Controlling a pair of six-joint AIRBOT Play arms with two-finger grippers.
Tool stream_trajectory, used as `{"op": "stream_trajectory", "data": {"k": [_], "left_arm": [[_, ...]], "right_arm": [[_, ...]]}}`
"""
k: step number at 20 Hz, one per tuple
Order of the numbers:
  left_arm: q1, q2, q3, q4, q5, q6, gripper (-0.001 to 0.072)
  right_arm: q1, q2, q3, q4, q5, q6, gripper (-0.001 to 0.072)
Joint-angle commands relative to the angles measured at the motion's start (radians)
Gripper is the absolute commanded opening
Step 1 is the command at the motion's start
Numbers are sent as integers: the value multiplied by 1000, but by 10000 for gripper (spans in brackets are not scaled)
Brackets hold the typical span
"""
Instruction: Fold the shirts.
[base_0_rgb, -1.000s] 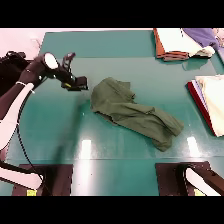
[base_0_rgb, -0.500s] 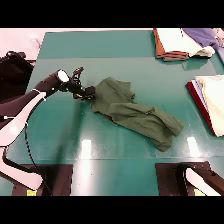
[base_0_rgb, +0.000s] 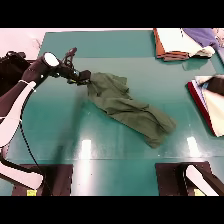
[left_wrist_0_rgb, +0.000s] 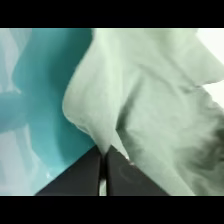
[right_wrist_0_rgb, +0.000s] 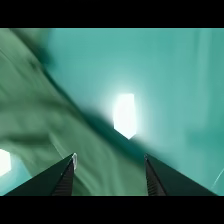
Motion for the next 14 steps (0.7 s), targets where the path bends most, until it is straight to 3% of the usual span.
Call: {"op": "stream_trajectory", "data": {"k": [1, 6, 8, 10, 11, 14], "left_arm": [[5, 6, 39, 10, -37, 20, 26], [5, 6, 39, 10, -39, 19, 25], [5, 6, 39, 10, -41, 19, 26], [5, 9, 43, 10, -62, 19, 25], [6, 21, 56, 21, -74, 19, 25], [31, 141, 154, 68, -74, 20, 25]], "right_arm": [[-77, -13, -353, 13, -30, 0, 496], [30, -127, -499, 143, -159, -23, 488], [114, -180, -472, 147, -211, -23, 376], [185, -207, -406, 151, -238, -68, 77], [210, -196, -354, 151, -241, -93, 16], [239, -72, -142, 119, -233, -101, 16]]}}
